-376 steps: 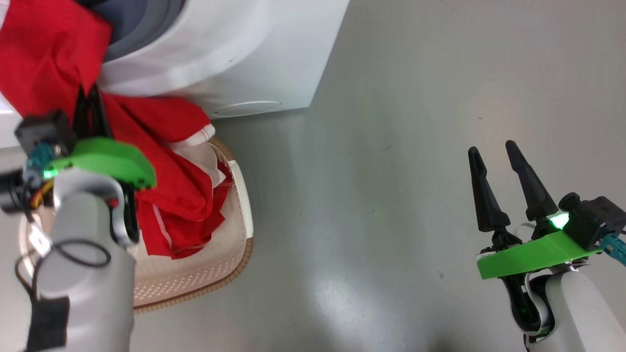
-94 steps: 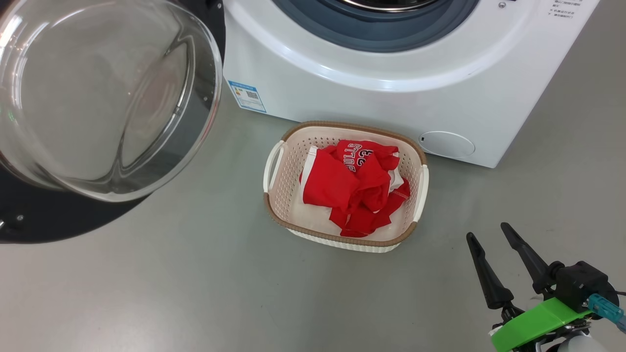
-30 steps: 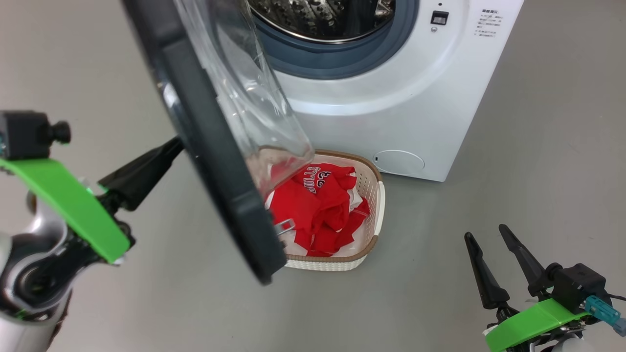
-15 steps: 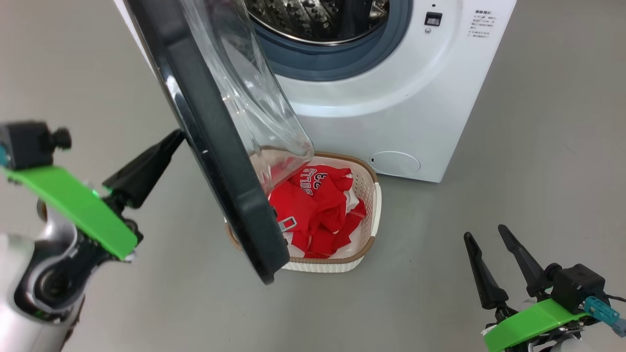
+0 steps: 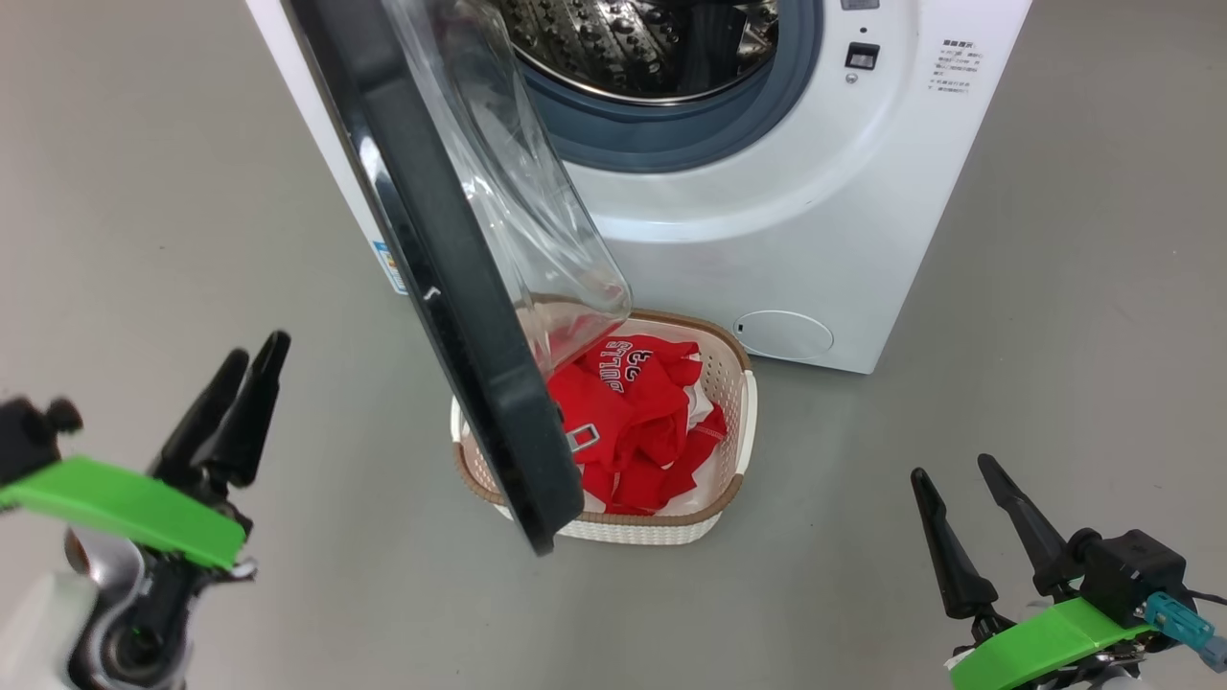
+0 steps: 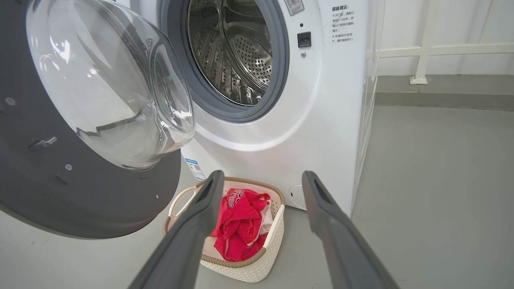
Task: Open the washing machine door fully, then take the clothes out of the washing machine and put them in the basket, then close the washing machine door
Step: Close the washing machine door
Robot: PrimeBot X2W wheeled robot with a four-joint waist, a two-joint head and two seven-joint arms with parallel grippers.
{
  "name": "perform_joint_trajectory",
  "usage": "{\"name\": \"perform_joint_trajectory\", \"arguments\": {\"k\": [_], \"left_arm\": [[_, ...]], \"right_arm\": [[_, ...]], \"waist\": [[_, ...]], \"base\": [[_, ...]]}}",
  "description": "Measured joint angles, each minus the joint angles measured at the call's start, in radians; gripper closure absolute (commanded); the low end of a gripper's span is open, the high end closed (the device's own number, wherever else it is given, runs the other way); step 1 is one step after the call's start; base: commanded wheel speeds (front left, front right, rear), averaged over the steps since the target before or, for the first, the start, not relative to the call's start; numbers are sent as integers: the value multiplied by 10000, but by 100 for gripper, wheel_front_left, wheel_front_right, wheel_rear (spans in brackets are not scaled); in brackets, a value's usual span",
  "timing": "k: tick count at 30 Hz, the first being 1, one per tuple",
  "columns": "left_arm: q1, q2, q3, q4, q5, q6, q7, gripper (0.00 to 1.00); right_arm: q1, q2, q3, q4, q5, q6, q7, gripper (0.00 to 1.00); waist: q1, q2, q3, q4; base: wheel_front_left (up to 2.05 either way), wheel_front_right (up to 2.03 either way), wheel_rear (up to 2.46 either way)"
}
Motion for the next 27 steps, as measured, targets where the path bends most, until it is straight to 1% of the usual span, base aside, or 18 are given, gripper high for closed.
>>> {"name": "perform_joint_trajectory", "arguments": {"k": [4,7,12,18,20,23,27], "left_arm": [[432,-445,150,454,-25,0,-853,0],[914,-867,345,853,-349,0,-1513,0],[1490,-1283,464,1229,-439,-2,-2000,0],[1994,-1695,713,1599,-102,0,-2238,0],[2142,-1870,884,1682,196,-2,-2240,0],[2355,-2140,1444,1758,844,-2,-2242,0],[2615,-2627,2136,1793,1996,-2,-2242,0]], "right_arm": [[0,6,-4,2,0,-2,0,0],[0,15,6,10,0,-2,0,0],[0,13,-2,17,0,-2,0,0],[-1,6,-4,29,0,-2,0,0],[0,-4,-12,29,2,-2,0,0],[-1,-29,-42,29,2,-2,0,0],[0,-56,-77,27,4,-2,0,0]], "waist": [[0,0,-1,8],[0,0,13,-17],[0,0,72,-29],[0,0,133,-80],[0,0,144,-106],[0,0,155,-139],[0,0,138,-199]], "base": [[0,0,0],[0,0,0],[0,0,0],[0,0,0],[0,0,0],[0,0,0],[0,0,0]]}}
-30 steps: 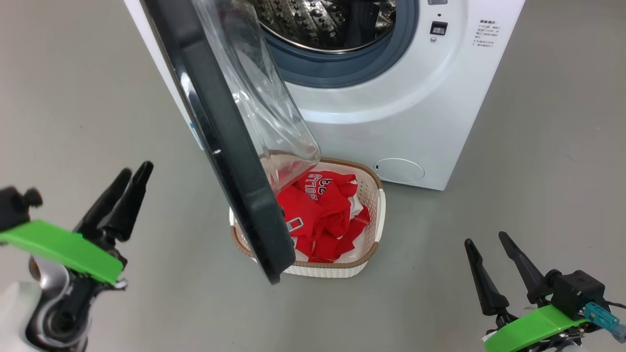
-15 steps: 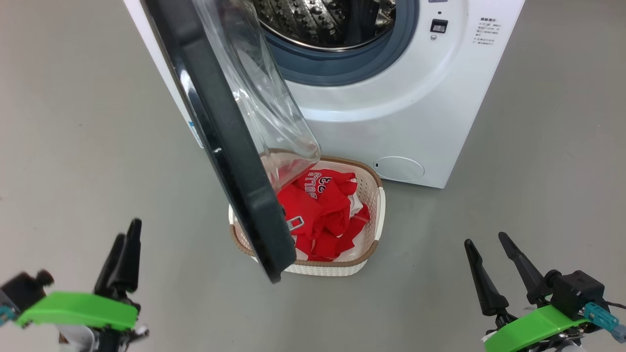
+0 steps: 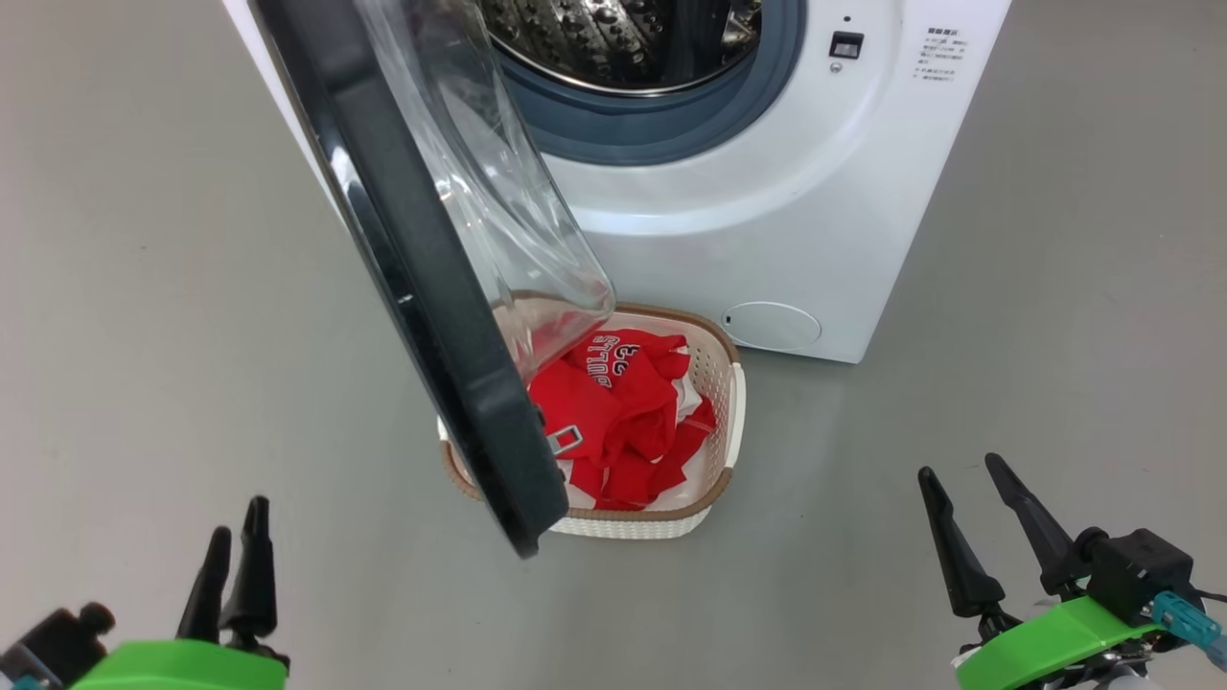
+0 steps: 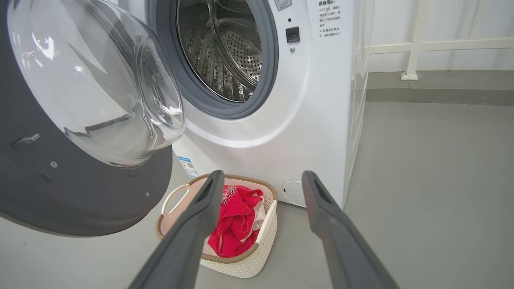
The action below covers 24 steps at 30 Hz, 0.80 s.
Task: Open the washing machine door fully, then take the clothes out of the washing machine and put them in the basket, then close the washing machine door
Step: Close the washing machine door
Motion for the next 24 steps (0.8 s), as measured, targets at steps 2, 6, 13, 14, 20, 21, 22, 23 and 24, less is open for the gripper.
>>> {"name": "perform_joint_trajectory", "arguments": {"k": [2,6,13,14,20,21,22,23,24], "left_arm": [[171,-207,259,-6,805,0,0,0],[458,-742,970,-171,2516,-2,0,0],[852,-1482,1864,-729,5944,-8,2,0],[918,-1565,1987,-863,6395,-8,2,0],[1184,-1820,2777,-1540,8326,-4,2,0],[1197,-1833,2828,-1662,8562,12,0,0],[1213,-1843,2857,-1797,8771,21,0,0],[1224,-1854,2867,-1921,8932,58,0,0],[1240,-1856,2855,-2031,8995,163,0,0]], "right_arm": [[2,-8,-46,0,0,2,0,0],[5,-21,-117,-8,0,0,0,0],[22,-63,-207,-29,0,0,0,0],[39,-71,-228,-33,0,0,0,0],[236,-73,-314,-61,0,0,0,0],[236,-73,-336,-65,0,0,0,0],[236,-73,-349,-67,0,0,0,0],[236,-73,-372,-67,0,2,0,0],[236,-73,-384,-73,0,0,0,0]], "waist": [[0,0,-14,-26],[0,0,-23,-64],[0,0,-26,-150],[0,0,-33,-157],[0,0,-69,-211],[0,0,-74,-216],[0,0,-76,-220],[0,0,-75,-224],[0,1,-71,-231]], "base": [[0,0,0],[0,0,0],[0,0,0],[0,0,0],[0,0,0],[0,0,0],[0,0,0],[0,0,0],[0,0,0]]}}
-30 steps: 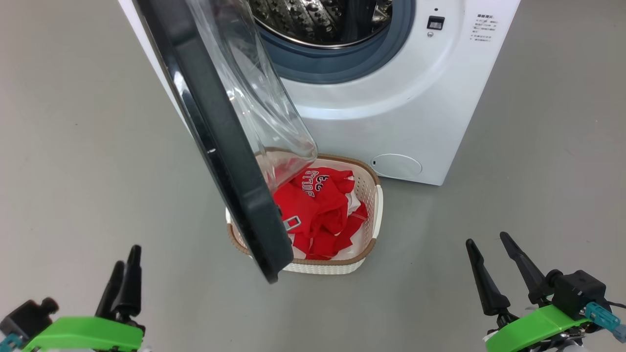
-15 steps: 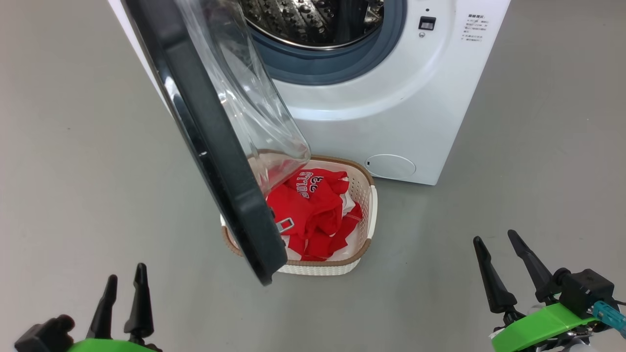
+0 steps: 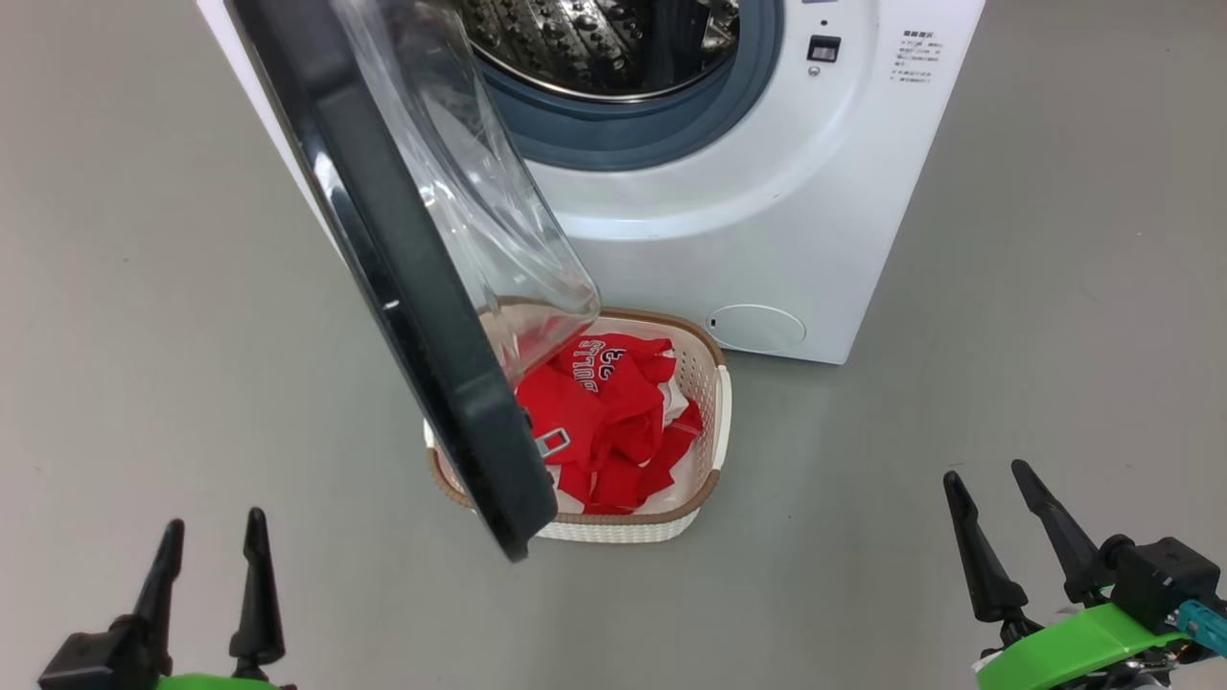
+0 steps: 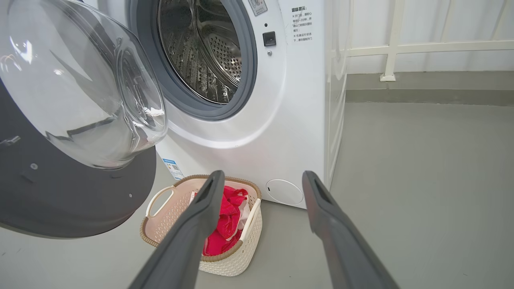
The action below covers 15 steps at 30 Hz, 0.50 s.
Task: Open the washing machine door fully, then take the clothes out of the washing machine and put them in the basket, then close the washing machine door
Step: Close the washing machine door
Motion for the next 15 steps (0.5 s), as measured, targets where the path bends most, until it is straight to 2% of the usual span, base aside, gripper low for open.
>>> {"name": "perform_joint_trajectory", "arguments": {"k": [7,15], "left_arm": [[379,-2,-420,-105,-98,376,2,0],[408,-4,-617,69,-190,476,2,0]], "right_arm": [[1,0,-63,-12,0,0,0,0],[0,4,-65,-12,0,0,0,0]], "waist": [[0,-1,17,-12],[0,0,49,19]], "base": [[0,0,0],[0,0,0]]}}
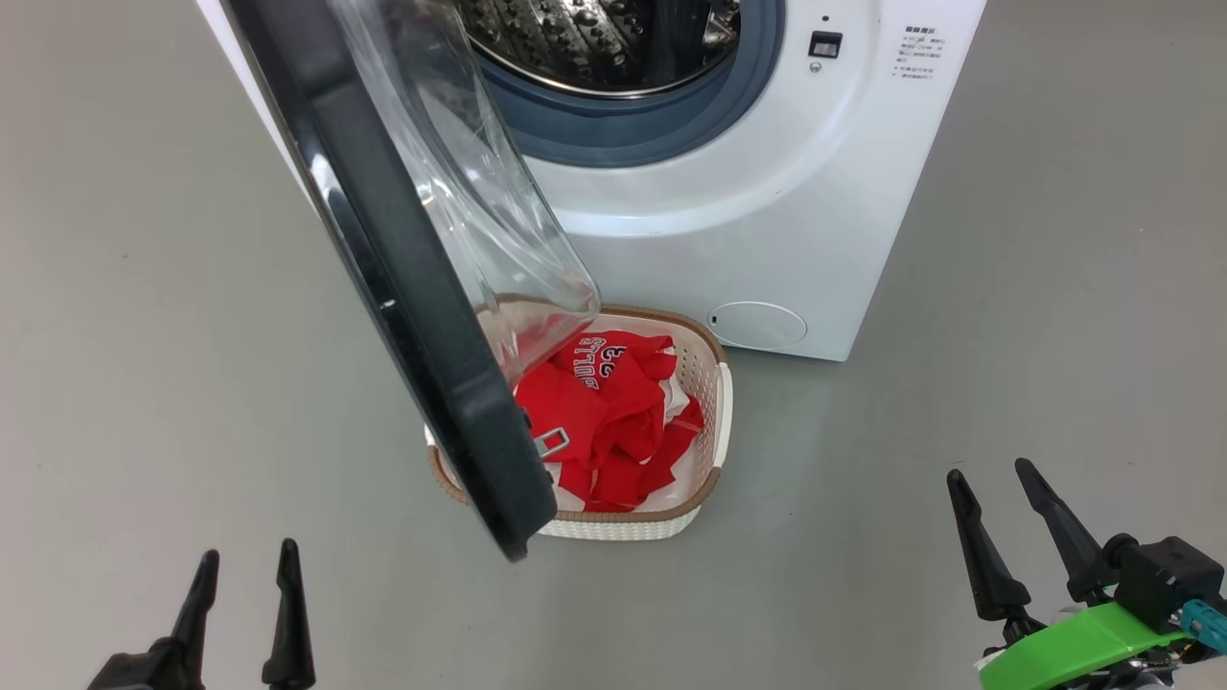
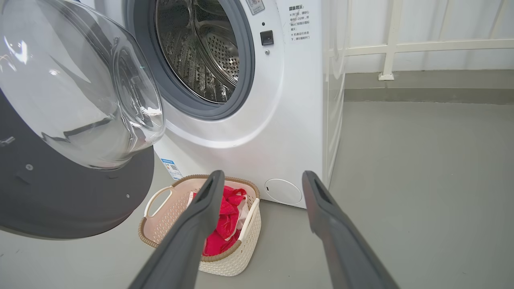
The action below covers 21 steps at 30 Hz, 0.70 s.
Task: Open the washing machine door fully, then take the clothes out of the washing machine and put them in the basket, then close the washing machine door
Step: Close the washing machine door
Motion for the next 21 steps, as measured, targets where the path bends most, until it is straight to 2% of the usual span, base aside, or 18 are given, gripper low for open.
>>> {"name": "perform_joint_trajectory", "arguments": {"k": [8,9,10,11,13,16,18,21], "left_arm": [[-6,0,2,-54,-100,-4,0,0],[-22,0,17,-113,-244,-12,-2,11],[-48,0,48,-167,-506,-25,-2,48],[-76,0,92,-230,-807,-109,-2,63],[-160,-8,240,-383,-1444,-324,0,100],[-485,-10,351,-608,-2270,-606,-2,100],[-751,-13,295,-767,-2917,-644,-2,100],[-1045,213,-594,-1081,-4523,-646,-6,100]], "right_arm": [[0,4,0,-2,0,2,0,0],[0,4,0,-4,0,0,0,0],[-1,6,-2,-6,0,0,0,0],[-1,10,-4,-8,0,0,0,0],[-3,27,-6,-12,0,0,0,0],[-4,67,-4,-12,0,2,0,0],[-5,75,8,-10,0,0,0,0],[-16,98,44,-6,0,2,0,0]], "waist": [[0,0,19,5],[0,0,28,6],[0,0,37,7],[0,0,44,9],[0,0,56,17],[0,0,68,26],[0,0,75,18],[0,0,82,-27]], "base": [[0,0,0],[0,0,0],[0,0,0],[0,0,0],[0,0,0],[0,0,0],[0,0,0],[0,0,0]]}}
